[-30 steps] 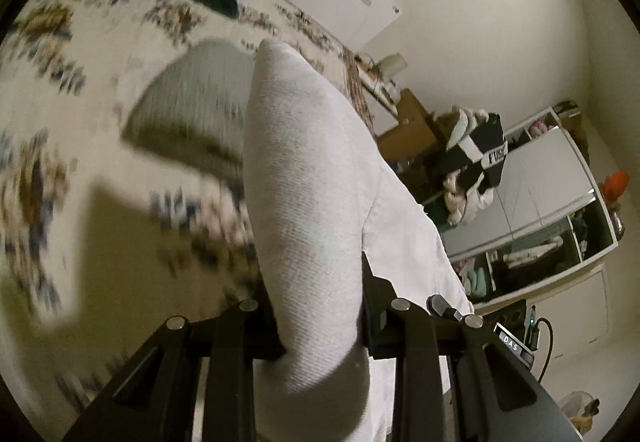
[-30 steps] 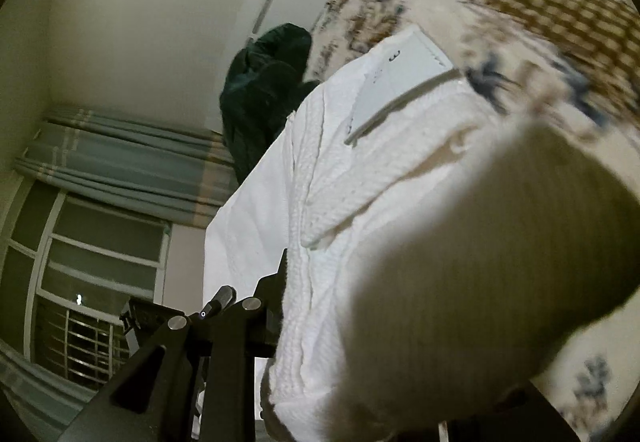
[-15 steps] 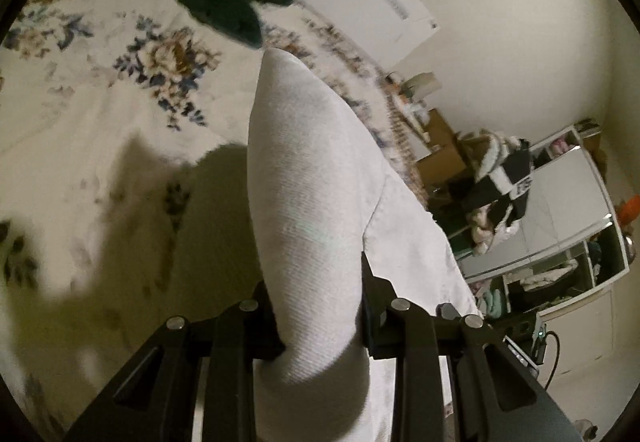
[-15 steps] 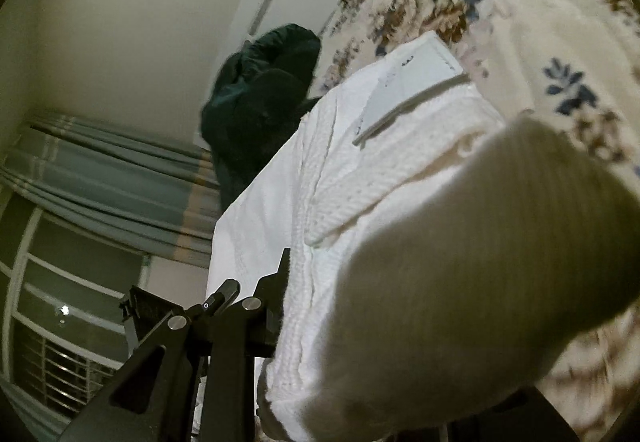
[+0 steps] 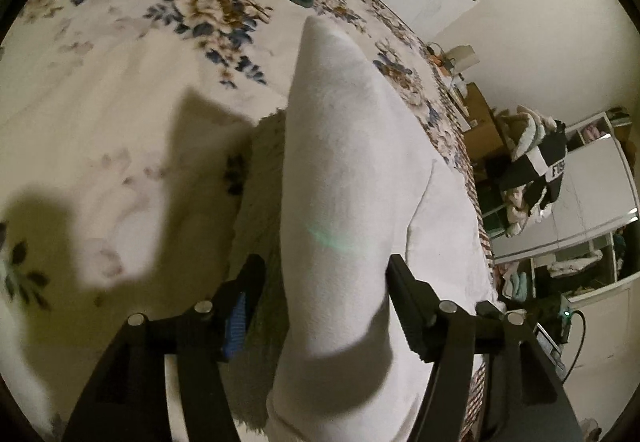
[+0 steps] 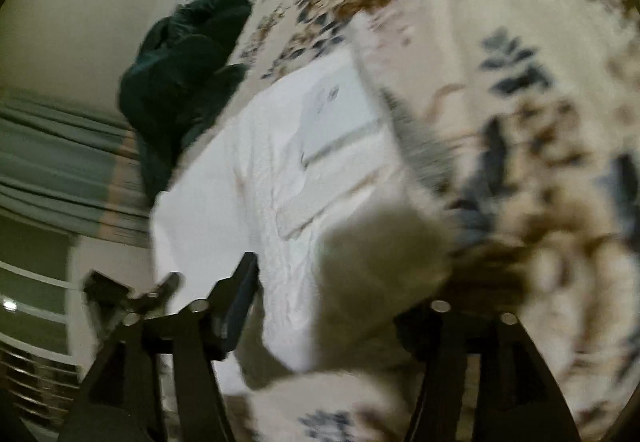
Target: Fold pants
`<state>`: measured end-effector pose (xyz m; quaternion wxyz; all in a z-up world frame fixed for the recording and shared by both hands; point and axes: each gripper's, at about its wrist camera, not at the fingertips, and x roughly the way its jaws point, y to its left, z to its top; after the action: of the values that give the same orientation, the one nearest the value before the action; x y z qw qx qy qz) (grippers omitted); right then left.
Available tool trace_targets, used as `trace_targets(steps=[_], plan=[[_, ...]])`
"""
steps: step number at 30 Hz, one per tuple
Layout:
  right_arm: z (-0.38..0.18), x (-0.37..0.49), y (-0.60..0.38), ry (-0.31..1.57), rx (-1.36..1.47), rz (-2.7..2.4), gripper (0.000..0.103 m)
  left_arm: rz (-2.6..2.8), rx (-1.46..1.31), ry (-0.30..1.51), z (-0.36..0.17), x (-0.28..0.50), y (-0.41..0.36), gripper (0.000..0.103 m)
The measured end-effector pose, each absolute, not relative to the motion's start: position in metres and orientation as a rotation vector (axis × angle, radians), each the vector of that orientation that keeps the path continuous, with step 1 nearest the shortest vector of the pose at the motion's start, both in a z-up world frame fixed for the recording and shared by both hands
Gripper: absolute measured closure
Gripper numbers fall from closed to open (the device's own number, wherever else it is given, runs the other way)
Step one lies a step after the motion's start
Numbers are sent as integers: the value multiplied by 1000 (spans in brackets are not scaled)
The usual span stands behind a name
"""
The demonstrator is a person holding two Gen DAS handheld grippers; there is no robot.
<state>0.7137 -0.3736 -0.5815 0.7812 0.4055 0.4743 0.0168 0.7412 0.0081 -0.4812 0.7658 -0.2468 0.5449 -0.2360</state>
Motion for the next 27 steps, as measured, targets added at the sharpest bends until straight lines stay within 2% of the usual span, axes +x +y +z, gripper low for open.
trace_targets(steps=[4, 5, 6, 7, 8, 9, 10, 15, 19, 27], plan=[[-565, 707, -385, 1055, 737, -63, 31, -435, -402, 1177, -460, 726, 2, 41], [-557, 705, -382, 1065, 670, -90, 30, -407, -353, 1169, -454, 722, -2, 38], [-550, 703, -378, 1074, 608, -109, 26, -376, -303, 1163, -448, 717, -6, 32], [-543, 702, -373, 1082, 544, -132, 15, -334, -230, 1154, -439, 711, -13, 20], [-536, 699, -369, 1080, 504, -144, 9, -312, -191, 1145, -434, 706, -17, 12], [-526, 696, -362, 1076, 444, -157, 2, -287, -137, 1129, -425, 699, -23, 10], [-517, 693, -356, 1076, 396, -174, 0, -271, -102, 1115, -417, 692, -28, 9], [-471, 672, -327, 1050, 228, -237, 0, -219, -18, 1067, -378, 659, -48, 9], [-428, 642, -312, 1019, 188, -242, 0, -210, 3, 1054, -351, 636, -59, 9], [-330, 563, -294, 971, 155, -219, 0, -166, 23, 986, -264, 557, -65, 9]])
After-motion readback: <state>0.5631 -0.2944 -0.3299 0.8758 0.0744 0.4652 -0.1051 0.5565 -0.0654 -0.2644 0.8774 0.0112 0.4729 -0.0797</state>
